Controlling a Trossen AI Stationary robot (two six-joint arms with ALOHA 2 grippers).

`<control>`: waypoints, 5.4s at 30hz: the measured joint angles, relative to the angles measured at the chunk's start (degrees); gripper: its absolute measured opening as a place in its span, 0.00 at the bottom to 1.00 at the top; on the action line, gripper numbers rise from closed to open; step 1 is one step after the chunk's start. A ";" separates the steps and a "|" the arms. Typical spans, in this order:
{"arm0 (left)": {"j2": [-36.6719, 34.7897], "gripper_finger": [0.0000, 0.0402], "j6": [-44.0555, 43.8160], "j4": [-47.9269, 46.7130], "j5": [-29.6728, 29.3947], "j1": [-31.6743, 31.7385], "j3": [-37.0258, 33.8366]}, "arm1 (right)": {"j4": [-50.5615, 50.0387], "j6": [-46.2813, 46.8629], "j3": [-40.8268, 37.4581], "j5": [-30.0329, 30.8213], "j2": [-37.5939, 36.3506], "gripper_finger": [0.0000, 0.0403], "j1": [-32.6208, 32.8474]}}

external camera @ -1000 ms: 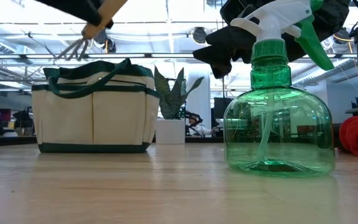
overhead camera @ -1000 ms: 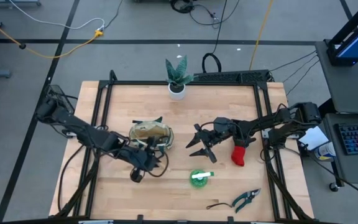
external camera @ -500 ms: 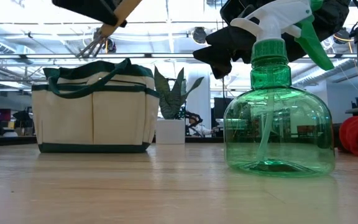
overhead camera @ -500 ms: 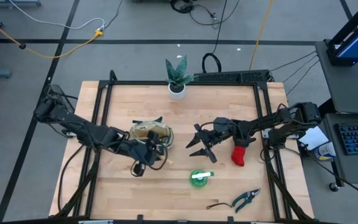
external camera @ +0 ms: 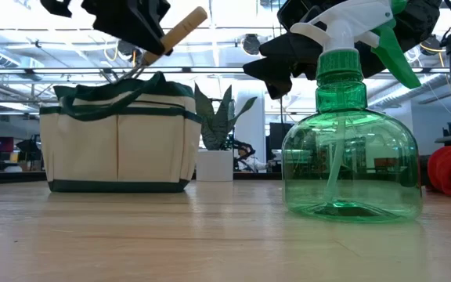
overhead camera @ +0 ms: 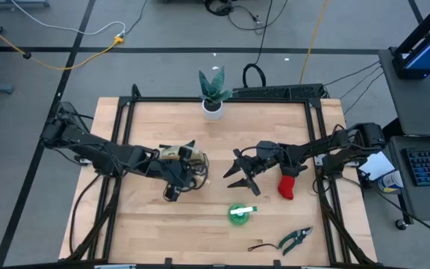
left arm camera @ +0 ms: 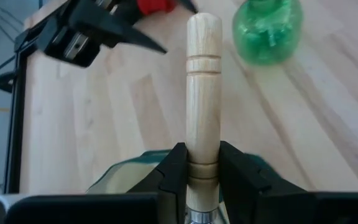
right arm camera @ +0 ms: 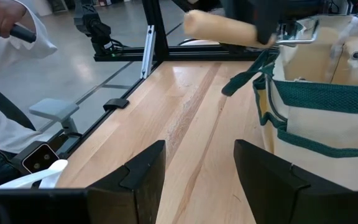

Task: Pick & Place Garden tools in Gardening bag
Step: Put the brown hand rake into the white gardening bag, then put the green shear scissors into the white gardening bag

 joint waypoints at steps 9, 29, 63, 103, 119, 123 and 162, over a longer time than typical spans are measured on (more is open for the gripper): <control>0.00 0.17 0.26 -1.36 -0.02 3.39 0.00 | -0.02 0.00 0.00 0.00 0.00 0.46 0.00; 0.55 0.17 -8.59 -15.08 -2.93 6.32 -0.02 | 0.00 0.00 0.00 0.00 -0.02 0.46 -0.02; 0.55 0.19 -16.48 -11.80 7.06 12.08 -9.54 | 0.04 -0.02 0.00 0.00 -0.01 0.46 -0.01; 0.52 0.22 -16.16 -4.18 9.22 12.08 -16.55 | 0.04 -0.01 0.00 0.02 -0.01 0.46 -0.01; 0.55 0.44 -15.85 -2.67 9.03 11.91 -16.59 | 0.04 0.00 0.00 0.02 0.00 0.46 -0.01; 0.56 0.42 -15.81 -2.28 9.05 11.49 -16.26 | 0.04 -0.02 0.00 0.02 -0.02 0.46 -0.02; 0.44 0.33 -10.42 -2.44 8.86 11.27 -7.43 | -11.65 -3.41 -0.04 0.02 -11.06 0.46 0.06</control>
